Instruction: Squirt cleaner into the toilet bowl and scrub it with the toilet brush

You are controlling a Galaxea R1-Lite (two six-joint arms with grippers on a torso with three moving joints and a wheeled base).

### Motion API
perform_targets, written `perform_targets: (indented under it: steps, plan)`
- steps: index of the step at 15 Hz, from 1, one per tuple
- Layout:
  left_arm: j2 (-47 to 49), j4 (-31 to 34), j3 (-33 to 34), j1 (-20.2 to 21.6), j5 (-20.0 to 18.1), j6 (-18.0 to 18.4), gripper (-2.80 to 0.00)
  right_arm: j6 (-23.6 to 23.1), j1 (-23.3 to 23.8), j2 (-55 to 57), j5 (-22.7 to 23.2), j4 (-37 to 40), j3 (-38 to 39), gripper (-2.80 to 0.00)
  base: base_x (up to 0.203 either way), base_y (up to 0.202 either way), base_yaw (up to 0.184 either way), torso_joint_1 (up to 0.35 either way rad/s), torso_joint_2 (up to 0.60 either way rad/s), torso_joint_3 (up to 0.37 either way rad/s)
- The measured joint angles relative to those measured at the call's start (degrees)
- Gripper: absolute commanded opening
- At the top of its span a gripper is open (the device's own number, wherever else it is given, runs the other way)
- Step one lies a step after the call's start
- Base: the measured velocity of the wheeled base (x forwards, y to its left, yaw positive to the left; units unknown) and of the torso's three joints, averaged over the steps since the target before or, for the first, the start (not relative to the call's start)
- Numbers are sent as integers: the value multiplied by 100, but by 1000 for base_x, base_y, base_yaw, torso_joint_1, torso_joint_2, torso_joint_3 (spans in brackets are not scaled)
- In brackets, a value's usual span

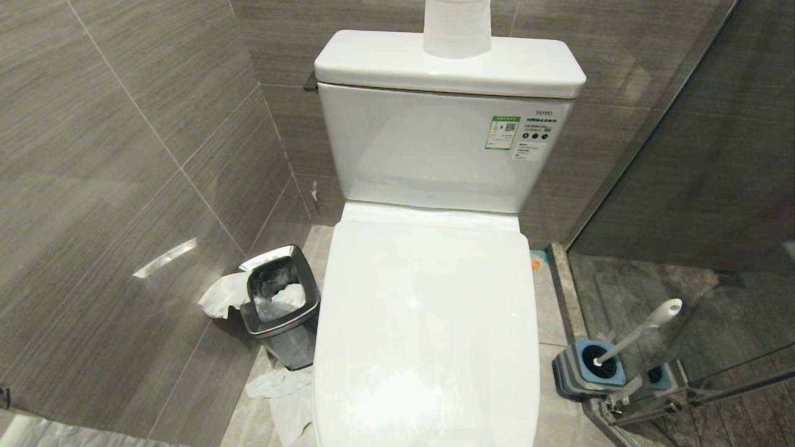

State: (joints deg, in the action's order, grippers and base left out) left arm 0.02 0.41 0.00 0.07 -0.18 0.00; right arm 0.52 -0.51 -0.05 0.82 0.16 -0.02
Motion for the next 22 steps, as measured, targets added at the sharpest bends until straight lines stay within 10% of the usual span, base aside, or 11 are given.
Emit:
perform_targets:
  steps: [22]
  plan:
    - [-2,4,0,0,2,2,-280,0,0,0,3,2,-2,-280,0,0,0,0,0,0]
